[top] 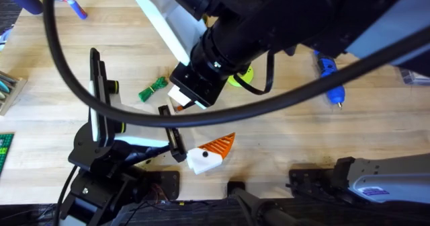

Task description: Pick up the gripper from the table and insert it into the empty holder that is missing its gripper. Then pick up a screw, insert it into the mounting hole, and use the screwdriver to tighten it. Finally, clean up the table by picking up the vegetable and placing it into the bucket.

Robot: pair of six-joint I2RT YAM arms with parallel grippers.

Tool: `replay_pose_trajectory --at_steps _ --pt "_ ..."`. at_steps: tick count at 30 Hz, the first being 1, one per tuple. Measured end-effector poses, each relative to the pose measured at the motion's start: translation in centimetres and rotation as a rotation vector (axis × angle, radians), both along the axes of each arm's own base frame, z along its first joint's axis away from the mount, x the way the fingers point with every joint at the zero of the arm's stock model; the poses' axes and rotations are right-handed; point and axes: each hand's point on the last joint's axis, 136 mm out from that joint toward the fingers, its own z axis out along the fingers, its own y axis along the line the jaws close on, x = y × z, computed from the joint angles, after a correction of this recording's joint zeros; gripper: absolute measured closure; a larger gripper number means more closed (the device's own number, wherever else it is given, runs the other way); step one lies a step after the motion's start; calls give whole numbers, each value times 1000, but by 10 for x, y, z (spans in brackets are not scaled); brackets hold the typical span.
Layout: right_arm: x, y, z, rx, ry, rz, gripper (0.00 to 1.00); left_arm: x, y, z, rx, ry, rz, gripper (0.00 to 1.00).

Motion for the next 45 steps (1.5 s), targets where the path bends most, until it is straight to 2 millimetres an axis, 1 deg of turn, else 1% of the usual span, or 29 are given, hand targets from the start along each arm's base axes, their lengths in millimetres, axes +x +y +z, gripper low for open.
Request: replay_pose_trajectory --at_steps 9,16,19,30,45 --pt "1 -1 2 -1 -19 21 995 0 0 1 -3 3 1 10" --pt "1 -2 17 30 -65 55 994 0 0 1 -3 3 1 10" --pt "1 -2 19 33 -72 61 995 0 0 1 -3 3 1 10" --pt "2 -1 16 25 -69 66 995 0 0 1 -3 3 1 10" --pt "6 4 1 -7 -50 68 994 0 0 1 -3 3 1 10"
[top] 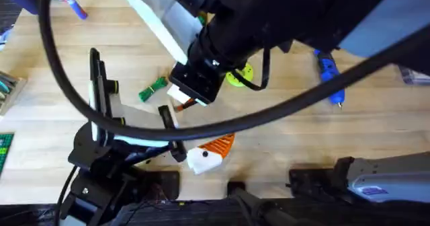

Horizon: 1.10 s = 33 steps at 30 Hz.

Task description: Pick up the gripper from the table and insert it into the empty holder that is missing its gripper. Then pick up a screw, insert it into the mounting hole, and use the screwdriver to tighten it. Finally, clean up the table by picking up the vegetable and placing it into the bucket.

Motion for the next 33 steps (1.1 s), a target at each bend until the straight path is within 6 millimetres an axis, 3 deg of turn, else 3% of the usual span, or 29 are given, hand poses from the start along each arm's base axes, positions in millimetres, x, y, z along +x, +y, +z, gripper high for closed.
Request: replay_pose_trajectory --at_steps 33 --pt "2 2 1 5 -15 15 993 0 0 0 0 0 0 10"
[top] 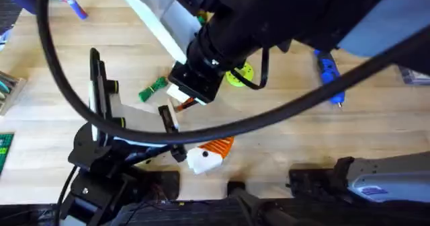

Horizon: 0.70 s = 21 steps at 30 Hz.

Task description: Pick up the gripper from the table and insert it into the empty holder that is missing its gripper. Then pick up a screw, insert it into the mounting hole, and use the screwdriver to tighten it. Finally, clean up the table by picking up the vegetable and placing it into the bucket.

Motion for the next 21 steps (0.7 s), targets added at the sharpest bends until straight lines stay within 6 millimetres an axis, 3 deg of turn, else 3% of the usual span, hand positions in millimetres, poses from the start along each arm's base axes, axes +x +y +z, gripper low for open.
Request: replay_pose_trajectory --at_steps 7,21 --pt "0 0 -11 -31 19 2 993 0 0 0 0 0 0 10" --pt "0 0 -11 -32 19 3 993 0 0 0 0 0 0 10"
